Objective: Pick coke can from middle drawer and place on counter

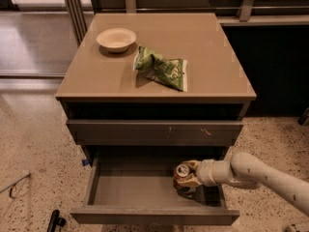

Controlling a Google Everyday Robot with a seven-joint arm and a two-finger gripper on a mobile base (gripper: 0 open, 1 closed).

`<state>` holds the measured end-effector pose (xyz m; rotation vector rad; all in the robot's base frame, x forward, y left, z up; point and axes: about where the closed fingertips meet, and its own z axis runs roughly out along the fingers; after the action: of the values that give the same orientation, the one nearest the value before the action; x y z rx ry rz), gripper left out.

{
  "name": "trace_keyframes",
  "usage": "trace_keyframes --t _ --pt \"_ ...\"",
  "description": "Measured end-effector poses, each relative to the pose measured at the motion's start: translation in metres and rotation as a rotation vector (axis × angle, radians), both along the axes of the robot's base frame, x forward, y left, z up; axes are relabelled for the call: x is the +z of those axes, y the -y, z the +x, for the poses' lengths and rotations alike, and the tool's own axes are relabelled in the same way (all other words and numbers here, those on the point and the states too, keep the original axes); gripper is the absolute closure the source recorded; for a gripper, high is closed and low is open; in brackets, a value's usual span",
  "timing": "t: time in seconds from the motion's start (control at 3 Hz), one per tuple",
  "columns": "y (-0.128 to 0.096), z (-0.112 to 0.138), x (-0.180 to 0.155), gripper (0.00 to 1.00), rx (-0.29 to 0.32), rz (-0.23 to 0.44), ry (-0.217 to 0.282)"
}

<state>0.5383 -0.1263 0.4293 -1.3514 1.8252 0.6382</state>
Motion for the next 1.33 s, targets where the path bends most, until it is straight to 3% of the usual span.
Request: trace_keyframes --t 0.33,0.67,1.0,1.33 --pt "-0.002 -0.011 0.033 1.0 0.009 0.002 0.008" --pt "-0.008 -0.034 0.103 1.0 0.003 0.028 -0.02" --pt "-0.023 -0.056 0.2 1.0 -0.005 0.055 0.012" --pt "-0.025 -0.054 0.234 1.0 0.001 0.012 0.07"
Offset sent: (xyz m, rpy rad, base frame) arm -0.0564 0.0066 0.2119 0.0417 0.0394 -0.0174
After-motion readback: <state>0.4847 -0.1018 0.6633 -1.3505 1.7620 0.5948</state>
